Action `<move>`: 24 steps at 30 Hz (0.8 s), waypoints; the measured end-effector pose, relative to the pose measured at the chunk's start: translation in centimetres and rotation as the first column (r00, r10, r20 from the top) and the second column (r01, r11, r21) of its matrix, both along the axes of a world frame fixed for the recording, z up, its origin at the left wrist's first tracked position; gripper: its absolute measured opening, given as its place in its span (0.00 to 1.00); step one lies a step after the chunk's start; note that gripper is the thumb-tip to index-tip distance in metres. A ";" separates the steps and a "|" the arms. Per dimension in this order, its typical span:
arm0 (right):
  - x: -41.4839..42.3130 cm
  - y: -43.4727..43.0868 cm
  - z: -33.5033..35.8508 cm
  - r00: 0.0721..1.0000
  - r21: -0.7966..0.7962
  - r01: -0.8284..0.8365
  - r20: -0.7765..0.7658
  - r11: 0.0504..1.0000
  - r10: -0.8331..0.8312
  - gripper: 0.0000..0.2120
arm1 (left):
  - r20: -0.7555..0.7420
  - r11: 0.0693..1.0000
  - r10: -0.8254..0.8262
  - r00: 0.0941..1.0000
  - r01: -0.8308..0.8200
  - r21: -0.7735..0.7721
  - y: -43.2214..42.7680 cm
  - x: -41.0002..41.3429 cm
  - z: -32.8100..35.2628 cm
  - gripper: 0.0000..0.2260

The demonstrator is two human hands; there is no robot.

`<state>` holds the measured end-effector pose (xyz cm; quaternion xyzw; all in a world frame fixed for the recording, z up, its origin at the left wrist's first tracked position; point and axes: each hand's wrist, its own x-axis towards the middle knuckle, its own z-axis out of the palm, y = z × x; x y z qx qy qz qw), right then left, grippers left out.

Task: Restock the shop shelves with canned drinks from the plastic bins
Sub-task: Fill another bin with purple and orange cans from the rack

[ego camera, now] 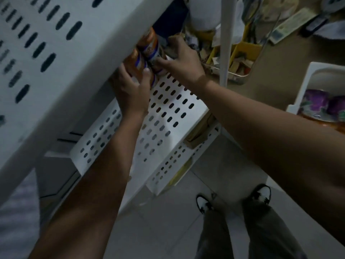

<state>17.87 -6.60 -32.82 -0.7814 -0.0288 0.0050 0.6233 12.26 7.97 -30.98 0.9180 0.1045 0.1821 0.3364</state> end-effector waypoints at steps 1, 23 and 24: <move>1.0 0.2 -0.4 1.000 -0.006 -0.001 0.014 1.000 0.001 0.36 | 0.027 1.000 0.018 0.999 -0.018 -0.014 0.3 0.8 -0.5 0.32; -6.4 -2.7 1.4 1.000 0.045 0.023 -0.007 0.999 -0.023 0.33 | -0.054 0.964 -0.109 0.993 0.092 -0.248 -1.0 -5.7 2.3 0.36; -8.0 -4.0 1.9 0.999 0.057 0.049 -0.027 0.997 -0.047 0.33 | -0.047 0.960 -0.137 0.989 0.120 -0.254 -1.9 -6.7 2.8 0.35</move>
